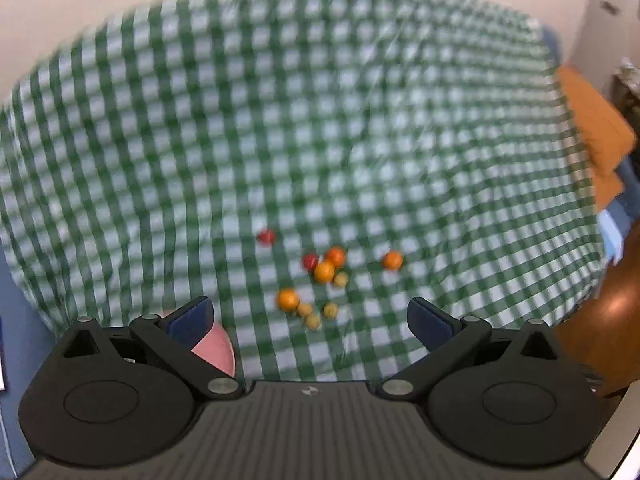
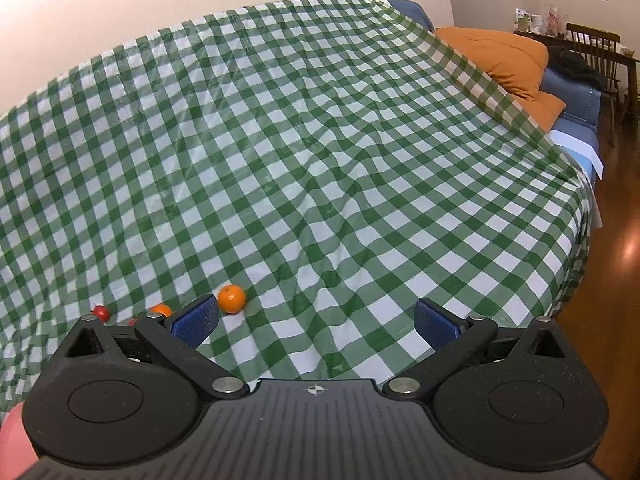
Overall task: Organize fruits
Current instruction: 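Reach both grippers toward the fruit cluster beside the pink plate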
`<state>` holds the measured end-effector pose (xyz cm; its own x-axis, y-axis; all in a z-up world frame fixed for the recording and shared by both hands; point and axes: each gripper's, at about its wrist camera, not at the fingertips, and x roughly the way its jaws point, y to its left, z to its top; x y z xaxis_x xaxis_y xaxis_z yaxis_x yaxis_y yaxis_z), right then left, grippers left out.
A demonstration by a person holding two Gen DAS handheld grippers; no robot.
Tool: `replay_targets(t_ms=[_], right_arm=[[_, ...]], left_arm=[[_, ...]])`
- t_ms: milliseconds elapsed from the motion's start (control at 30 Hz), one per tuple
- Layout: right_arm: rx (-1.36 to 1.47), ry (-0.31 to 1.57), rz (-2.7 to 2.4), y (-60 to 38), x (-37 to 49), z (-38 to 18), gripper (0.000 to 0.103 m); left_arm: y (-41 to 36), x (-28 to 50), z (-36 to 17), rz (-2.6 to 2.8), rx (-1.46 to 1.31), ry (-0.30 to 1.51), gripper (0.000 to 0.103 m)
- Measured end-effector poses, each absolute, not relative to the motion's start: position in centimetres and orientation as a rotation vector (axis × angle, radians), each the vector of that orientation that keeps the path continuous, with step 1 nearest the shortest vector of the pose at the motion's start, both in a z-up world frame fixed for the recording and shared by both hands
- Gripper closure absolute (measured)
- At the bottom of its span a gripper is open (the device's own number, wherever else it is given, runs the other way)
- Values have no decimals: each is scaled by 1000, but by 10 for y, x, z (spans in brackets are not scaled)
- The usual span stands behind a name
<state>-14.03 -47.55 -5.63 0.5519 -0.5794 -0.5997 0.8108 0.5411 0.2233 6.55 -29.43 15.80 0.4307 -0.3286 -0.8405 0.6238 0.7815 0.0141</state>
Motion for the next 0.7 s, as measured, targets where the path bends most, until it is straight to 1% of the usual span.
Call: replay_targets(t_ms=[67,200,333,433,533,700], right_arm=[[526,502,-857,-480,-137,-59,1],[515,523,-817,-492,-123,-72,1],[474,558,-758,-507,-92,-93,1],[435,579,-692,-515,-59,-110,1],[382,589,-619,-521,-22,-128,1],[242,638,-527,-526,42,-158,1]], left_arm=[[-304,88,127,-563,371,998,0],[-327,128,60,-471,465,1007,0],[-341,168,-19,-481,504,1042,0],[-342,196,-69,-461,439,1123,0],[-349,221,-108,-435,413,1173,0],[-364,246,-150,-449,412,1232,0]])
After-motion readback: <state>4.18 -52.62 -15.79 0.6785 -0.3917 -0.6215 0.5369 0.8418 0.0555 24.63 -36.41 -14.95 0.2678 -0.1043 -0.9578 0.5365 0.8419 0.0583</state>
